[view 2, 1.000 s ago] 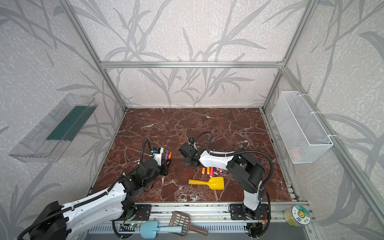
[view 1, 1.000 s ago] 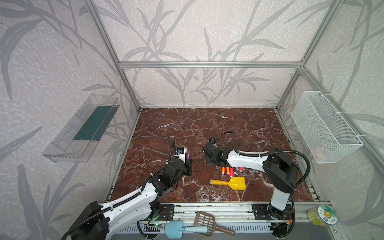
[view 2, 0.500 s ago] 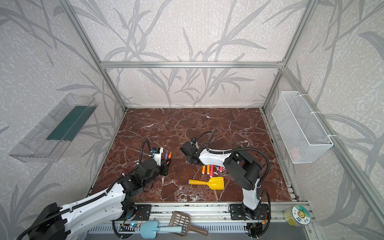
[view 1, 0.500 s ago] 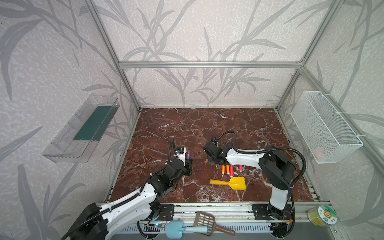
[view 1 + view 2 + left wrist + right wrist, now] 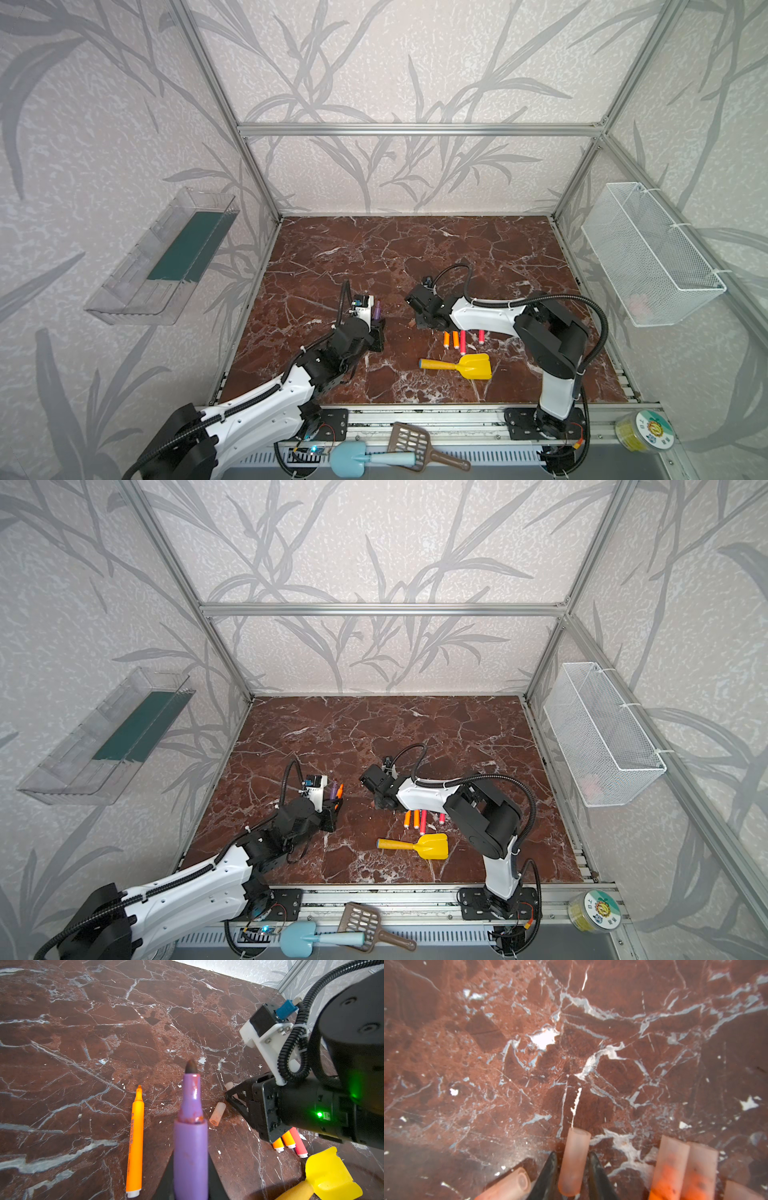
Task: Insert the pens into the pen caps
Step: 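Move the right gripper to a pale pink cap and lower onto it, then grasp the pink cap with the right gripper and lift it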
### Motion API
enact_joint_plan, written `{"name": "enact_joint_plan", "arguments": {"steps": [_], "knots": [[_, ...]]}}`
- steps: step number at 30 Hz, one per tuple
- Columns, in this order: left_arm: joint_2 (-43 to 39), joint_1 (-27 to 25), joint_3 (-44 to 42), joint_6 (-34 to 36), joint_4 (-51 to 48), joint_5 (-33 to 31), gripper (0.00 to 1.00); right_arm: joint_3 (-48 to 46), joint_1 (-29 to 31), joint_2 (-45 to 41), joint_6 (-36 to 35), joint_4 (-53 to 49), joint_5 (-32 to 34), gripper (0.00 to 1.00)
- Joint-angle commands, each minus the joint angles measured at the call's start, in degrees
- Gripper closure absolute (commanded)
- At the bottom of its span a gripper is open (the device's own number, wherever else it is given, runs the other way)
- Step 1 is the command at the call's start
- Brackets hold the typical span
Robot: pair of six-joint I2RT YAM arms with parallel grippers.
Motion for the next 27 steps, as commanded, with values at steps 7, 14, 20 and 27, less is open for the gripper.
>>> {"name": "enact_joint_plan", "arguments": {"steps": [7,14,20,27], "knots": [[-0.2,0.4,0.6,-0.7,-0.1,0.0,1.0,0.6,-1.4,2.4,0.6,-1.3,-0.2,0.72],[0.3,0.4,0.4,-0.7,0.7,0.1,1.0,0.9,-1.6,3.5,0.6,-1.0,-0.1,0.72],[0.8,0.5,0.5,0.0,1.2,2.1,1.0,0.7,-1.6,3.5,0.7,-0.8,-0.3,0.8],[4.2,0.4,1.9,3.0,5.1,13.0,1.0,-2.3,-1.6,-1.4,1.3,1.1,-1.3,0.84]]}}
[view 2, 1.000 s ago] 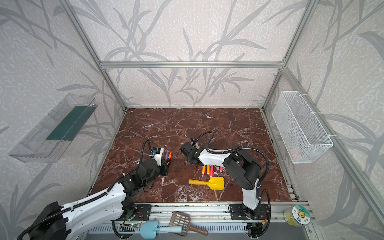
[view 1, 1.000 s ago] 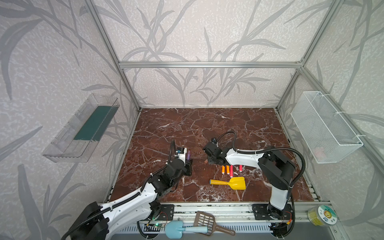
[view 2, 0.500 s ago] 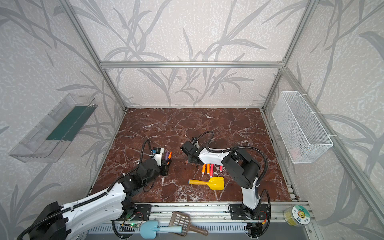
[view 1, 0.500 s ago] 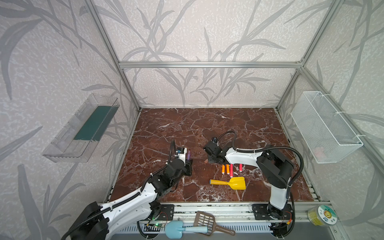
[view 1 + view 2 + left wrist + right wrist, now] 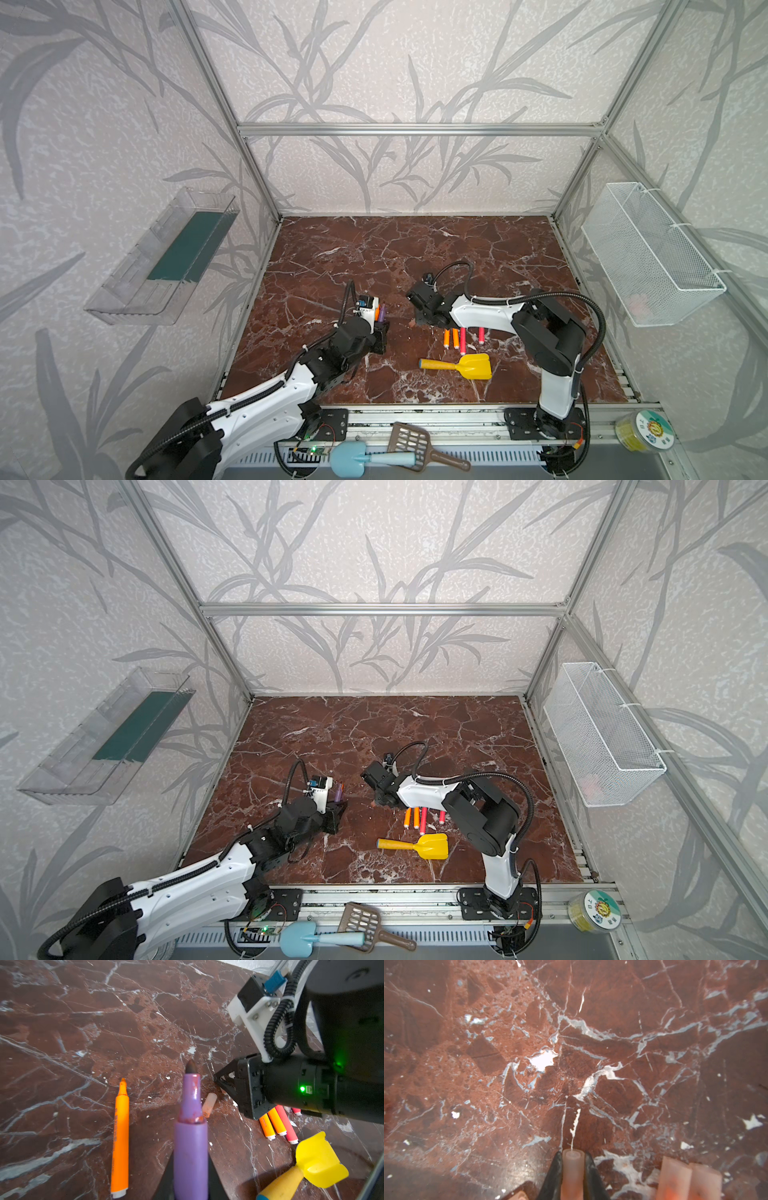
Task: Insert the pens into the pen caps
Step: 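Grasp the pink cap with the right gripper and lift it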
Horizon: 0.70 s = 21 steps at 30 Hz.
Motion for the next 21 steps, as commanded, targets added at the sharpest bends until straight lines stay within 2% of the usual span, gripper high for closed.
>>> {"name": "enact_joint_plan", "arguments": {"steps": [1,3,10,16,21], "knots": [[1.8,0.4,1.9,2.2,4.5,8.3,1.0,-2.8,-0.3,-3.1,1.0,-1.7,-0.8,0.84],[3.2,0.2,1.7,2.4,6.6,11.1,1.0,-4.5,-0.3,-6.1,1.2,-0.8,-0.2,0.85],[8.1,-2.1,5.1,3.9,6.5,13.6,1.0,-12.0,-0.3,-20.1,2.2,1.8,-0.1,0.85],[11.8,-10.4,8.0,7.4,6.1,8.4,1.0,-19.1,-0.4,-34.1,3.5,3.1,1.9,0.87],[15.3,-15.0,11.1,8.0,6.9,7.3,1.0,-24.5,-0.4,-46.2,4.7,4.2,2.0,0.88]]}}
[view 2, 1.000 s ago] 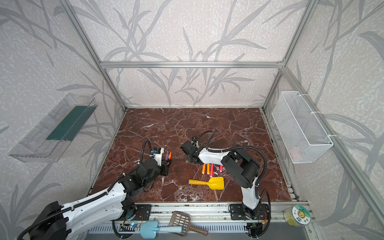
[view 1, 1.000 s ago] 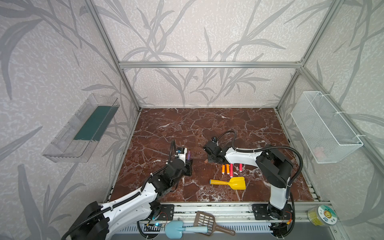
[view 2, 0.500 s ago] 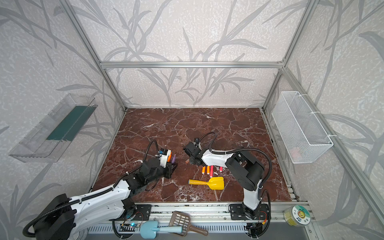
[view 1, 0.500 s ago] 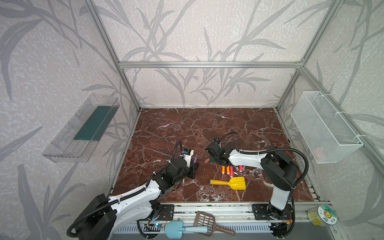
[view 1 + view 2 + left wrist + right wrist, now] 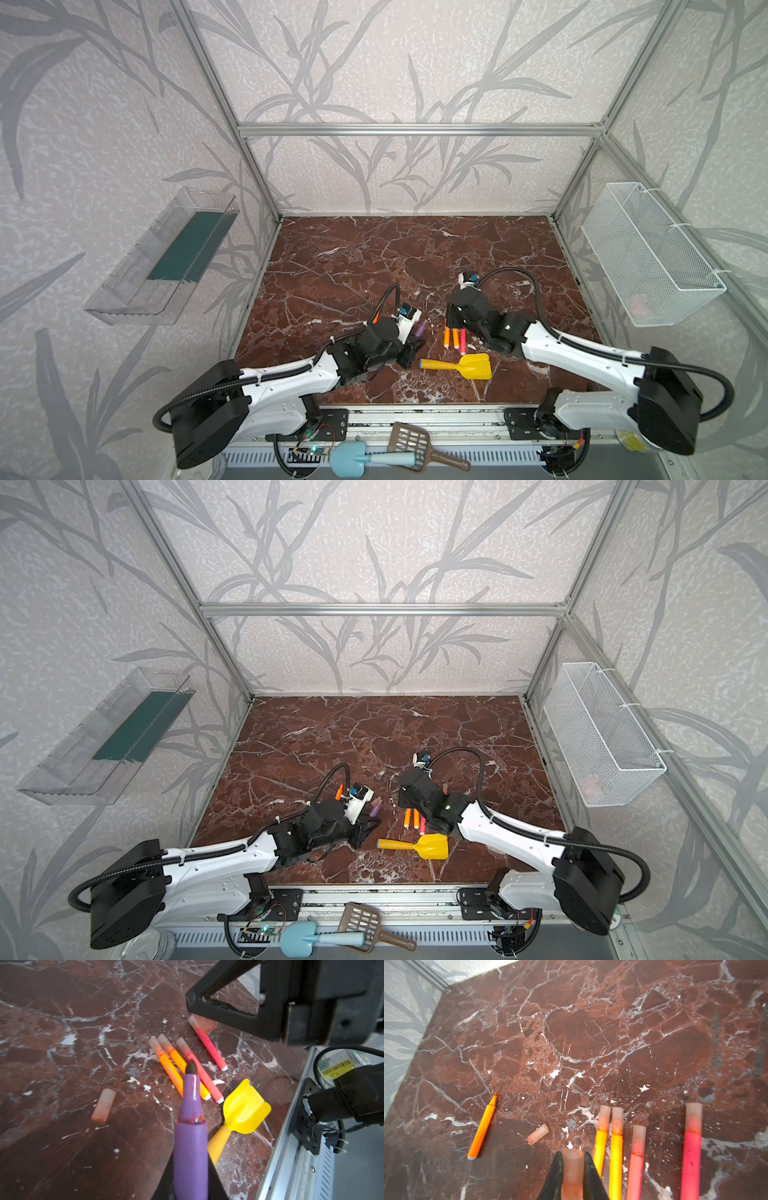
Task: Insert the pens into the pen caps
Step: 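Grasp the pink cap with the right gripper and lift it, then carry the pink cap with the right gripper over the purple marker tip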
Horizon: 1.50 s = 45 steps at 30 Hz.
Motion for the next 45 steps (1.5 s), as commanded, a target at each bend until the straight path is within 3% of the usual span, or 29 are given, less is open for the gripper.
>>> {"name": "enact_joint_plan", "arguments": {"steps": [1,10,18,28,45], "knots": [[2.1,-2.0,2.0,1.9,2.5,-1.7,1.0,-3.2,-0.2,-7.1,1.4,1.7,1.0,0.88],[6.6,-2.7,2.1,-1.3,9.9,-2.0,1.0,-17.3,-0.2,-25.0,6.7,15.6,-0.6,0.88],[8.5,-2.7,2.2,-2.7,12.0,-1.3,1.0,-25.2,-0.2,-31.2,13.5,24.8,-2.0,0.87],[11.0,-2.8,3.3,-3.3,13.7,1.0,1.0,-26.8,-0.2,-25.8,16.6,35.1,-4.2,0.89],[10.9,-2.9,3.4,-2.6,13.5,0.9,1.0,-22.5,-0.1,-13.2,18.8,41.2,-5.6,0.95]]}}
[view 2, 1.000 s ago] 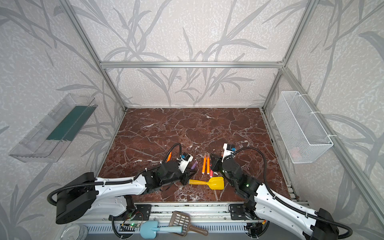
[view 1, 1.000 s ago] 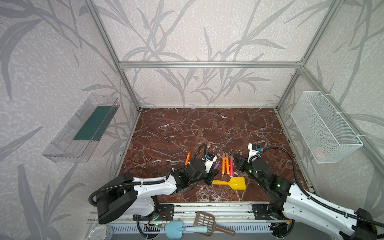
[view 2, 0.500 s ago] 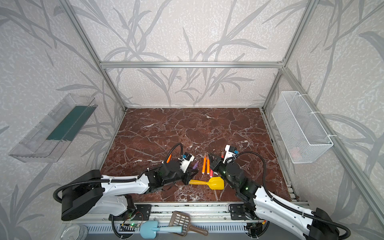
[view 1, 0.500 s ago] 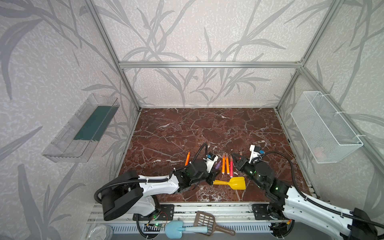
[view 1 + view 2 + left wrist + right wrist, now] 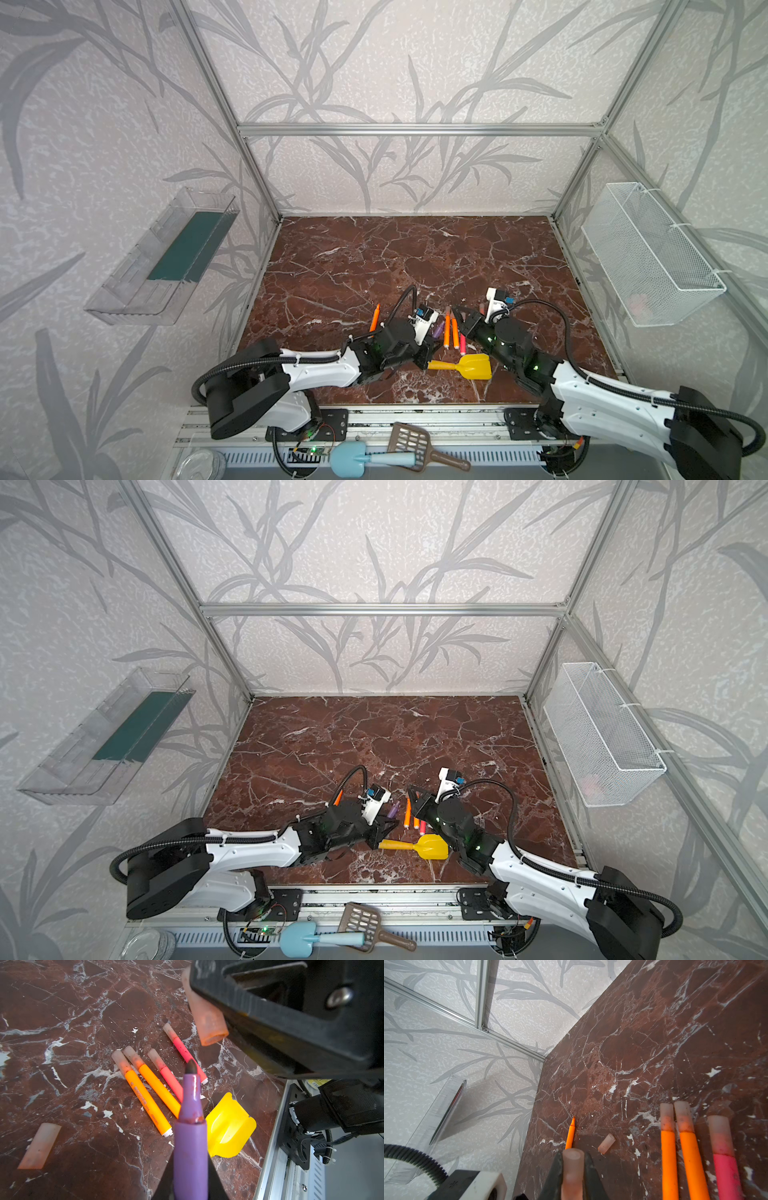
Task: Insert the pens into the pen caps
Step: 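Carry the pink cap with the right gripper over the purple marker tip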
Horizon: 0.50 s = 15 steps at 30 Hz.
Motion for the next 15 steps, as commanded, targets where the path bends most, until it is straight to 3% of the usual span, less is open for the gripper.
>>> {"name": "enact_joint_plan", "arguments": {"steps": [1,15], "knots": [[-0.7,-0.3,1.5,0.2,0.7,0.1,1.0,2.0,-0.1,0.8,0.6,3.1,-0.3,0.95],[-1.1,-0.3,1.2,0.2,0.6,-0.6,1.0,2.9,0.0,4.6,1.5,4.9,-1.6,0.97]]}}
